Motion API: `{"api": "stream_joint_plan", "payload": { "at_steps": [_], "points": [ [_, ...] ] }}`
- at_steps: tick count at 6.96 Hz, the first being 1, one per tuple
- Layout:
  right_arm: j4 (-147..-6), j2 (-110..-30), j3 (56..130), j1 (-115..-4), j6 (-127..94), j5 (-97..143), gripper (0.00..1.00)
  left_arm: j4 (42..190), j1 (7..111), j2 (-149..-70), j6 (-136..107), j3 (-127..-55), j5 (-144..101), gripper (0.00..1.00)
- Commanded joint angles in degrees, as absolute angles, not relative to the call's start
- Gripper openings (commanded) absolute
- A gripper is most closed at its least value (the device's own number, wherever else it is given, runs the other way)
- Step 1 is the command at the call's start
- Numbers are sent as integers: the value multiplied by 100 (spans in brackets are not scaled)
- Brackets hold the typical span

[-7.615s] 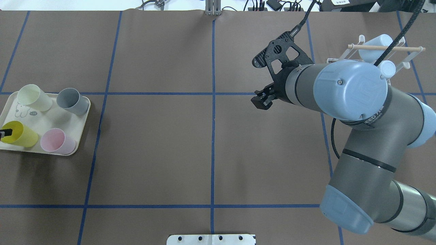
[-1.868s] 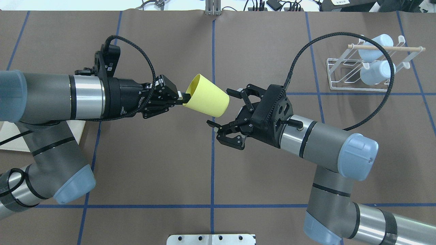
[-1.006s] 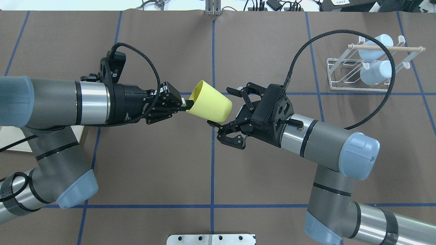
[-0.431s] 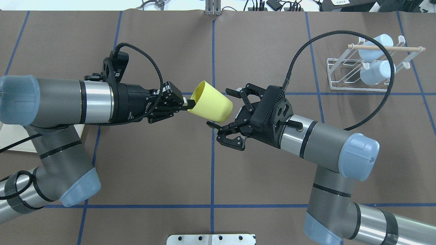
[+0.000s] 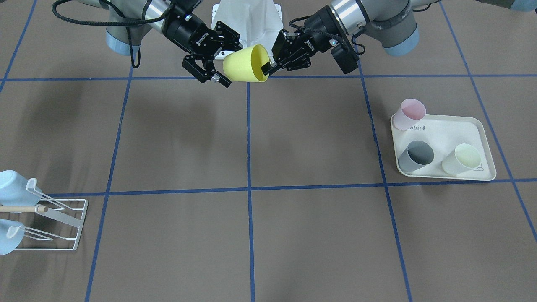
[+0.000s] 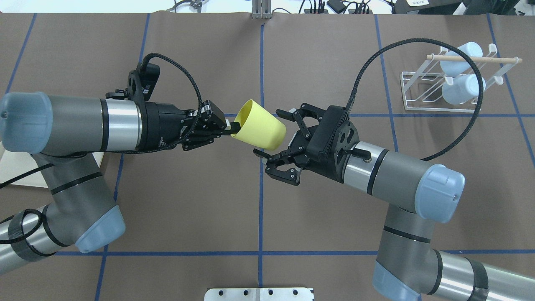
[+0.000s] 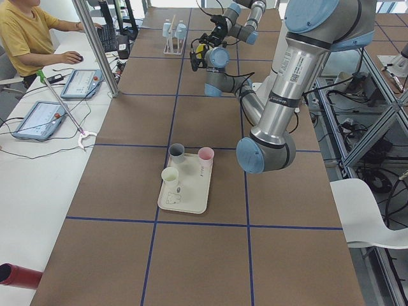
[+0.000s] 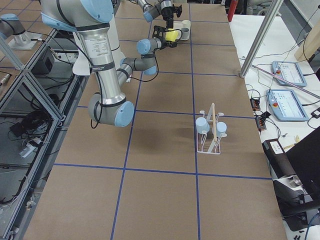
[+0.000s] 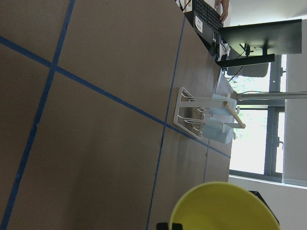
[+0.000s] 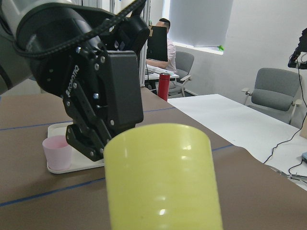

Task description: Transfer IKEA cup to right arm and place on rack

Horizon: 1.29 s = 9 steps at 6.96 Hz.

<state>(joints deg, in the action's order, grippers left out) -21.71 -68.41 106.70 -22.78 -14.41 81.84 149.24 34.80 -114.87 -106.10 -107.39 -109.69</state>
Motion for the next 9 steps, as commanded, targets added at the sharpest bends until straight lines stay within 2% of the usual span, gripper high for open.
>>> {"api": "stream_joint_plan", "payload": {
  "at_steps": [1,2,4,5,7,8,9],
  "points": [
    [-2171,-6838,10670,-2276,-1441,8209,84,14924,3480,-11531,-10608,-10705,-10969,0],
    [-2171,-6820,10670,-2276,-1441,8209,80,14924,3480,-11531,-10608,-10696,-10969,0],
    [-2171,-6794,10670,-2276,-1441,8200,79,14924,3480,-11531,-10608,-10696,-10969,0],
    [-2171,-6785,10670,-2276,-1441,8200,75,14924,3480,-11531,-10608,-10696,-10969,0],
    [-2180,-6768,10661,-2285,-1441,8209,44,14924,3480,-11540,-10600,-10705,-10977,0],
    [-2180,-6776,10670,-2294,-1441,8192,36,14924,3480,-11540,-10600,-10705,-10978,0],
    [-2180,-6768,10670,-2285,-1441,8191,33,14924,3489,-11566,-10513,-10714,-10986,7]
  ]
}}
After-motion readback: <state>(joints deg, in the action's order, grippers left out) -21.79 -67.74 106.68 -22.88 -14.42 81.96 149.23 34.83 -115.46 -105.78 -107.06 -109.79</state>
